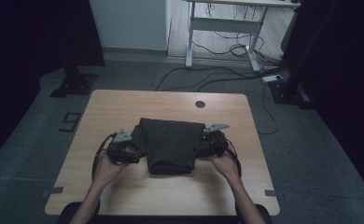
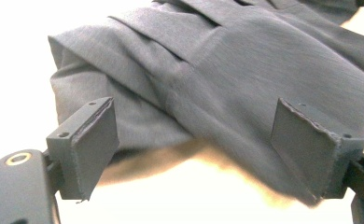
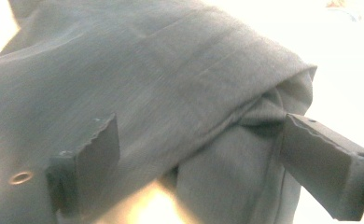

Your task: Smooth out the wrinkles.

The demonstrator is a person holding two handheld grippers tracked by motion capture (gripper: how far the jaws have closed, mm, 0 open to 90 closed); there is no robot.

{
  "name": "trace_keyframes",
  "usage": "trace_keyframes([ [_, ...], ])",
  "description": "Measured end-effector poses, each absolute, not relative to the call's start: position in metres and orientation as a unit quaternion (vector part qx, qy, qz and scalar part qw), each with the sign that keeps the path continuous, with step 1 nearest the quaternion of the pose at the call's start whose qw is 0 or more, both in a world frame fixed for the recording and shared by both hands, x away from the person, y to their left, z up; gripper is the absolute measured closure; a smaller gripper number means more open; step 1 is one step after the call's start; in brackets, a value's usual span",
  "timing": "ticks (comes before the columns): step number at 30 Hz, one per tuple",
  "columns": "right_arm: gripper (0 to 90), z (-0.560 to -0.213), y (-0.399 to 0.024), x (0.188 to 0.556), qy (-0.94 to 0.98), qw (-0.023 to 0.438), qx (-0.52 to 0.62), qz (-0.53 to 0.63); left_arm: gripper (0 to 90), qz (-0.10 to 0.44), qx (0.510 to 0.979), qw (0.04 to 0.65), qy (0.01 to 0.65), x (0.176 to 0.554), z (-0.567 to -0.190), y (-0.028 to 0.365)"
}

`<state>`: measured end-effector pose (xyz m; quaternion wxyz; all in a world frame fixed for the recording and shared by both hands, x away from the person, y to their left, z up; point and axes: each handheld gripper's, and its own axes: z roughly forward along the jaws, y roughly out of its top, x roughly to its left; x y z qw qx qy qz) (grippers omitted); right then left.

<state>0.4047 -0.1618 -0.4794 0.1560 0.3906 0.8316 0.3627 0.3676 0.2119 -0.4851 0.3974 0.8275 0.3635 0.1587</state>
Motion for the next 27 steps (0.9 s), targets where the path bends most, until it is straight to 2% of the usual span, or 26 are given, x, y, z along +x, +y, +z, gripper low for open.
trace_keyframes([
  [6,3.0,-0.482,-0.183,0.373,0.833,0.168,0.387,0.357,12.0,0.164,0.828,0.383,0.375,0.342,-0.5,0.231],
  [12,1.5,-0.507,-0.219,0.35,0.816,0.176,0.425,0.35,8.3,0.148,0.833,0.357,0.396,0.331,-0.528,0.245],
  [20,0.0,-0.548,-0.246,0.346,0.811,0.181,0.457,0.317,0.9,0.155,0.855,0.309,0.388,0.333,-0.546,0.241],
  [27,0.0,-0.555,-0.249,0.347,0.799,0.189,0.466,0.33,0.0,0.144,0.85,0.318,0.394,0.336,-0.548,0.244],
])
